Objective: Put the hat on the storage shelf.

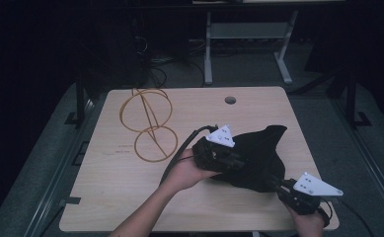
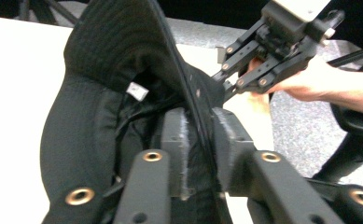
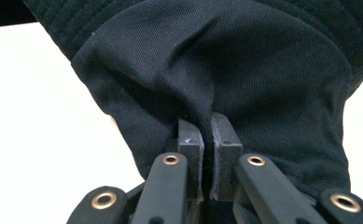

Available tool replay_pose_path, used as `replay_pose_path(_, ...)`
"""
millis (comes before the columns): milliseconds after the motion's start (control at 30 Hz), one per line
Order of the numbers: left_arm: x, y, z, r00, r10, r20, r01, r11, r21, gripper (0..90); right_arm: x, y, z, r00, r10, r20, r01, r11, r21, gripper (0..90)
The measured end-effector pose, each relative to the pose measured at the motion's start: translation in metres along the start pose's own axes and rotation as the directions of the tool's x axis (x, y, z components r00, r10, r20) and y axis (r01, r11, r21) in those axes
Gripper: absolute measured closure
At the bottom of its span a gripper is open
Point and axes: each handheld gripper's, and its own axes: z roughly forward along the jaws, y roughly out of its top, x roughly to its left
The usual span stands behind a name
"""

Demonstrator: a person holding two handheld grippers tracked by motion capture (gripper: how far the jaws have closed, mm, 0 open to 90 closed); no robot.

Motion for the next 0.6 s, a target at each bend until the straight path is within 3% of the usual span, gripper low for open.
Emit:
replay_pose_path(167,0.000,-0.007,-0.010,0.9997,-0.009,-0.021,0.008,0.9998,-0.017,61.7,-0.002,0.003,-0.004,0.9999,0.017,0.001,-0.017,1.000,-0.011,85.2)
replay_pose_path(300,0.001,-0.010,-0.022,0.9991,-0.022,-0.035,0.019,0.9978,-0.063,56.5,-0.003,0.007,-0.005,0.9997,0.022,-0.009,-0.022,1.000,-0.002,85.3)
replay_pose_path(600,-0.004,-0.029,-0.045,0.9973,-0.019,-0.071,0.013,0.9957,-0.092,52.0,-0.010,0.023,-0.010,0.9996,0.028,-0.003,-0.028,1.000,-0.001,85.6)
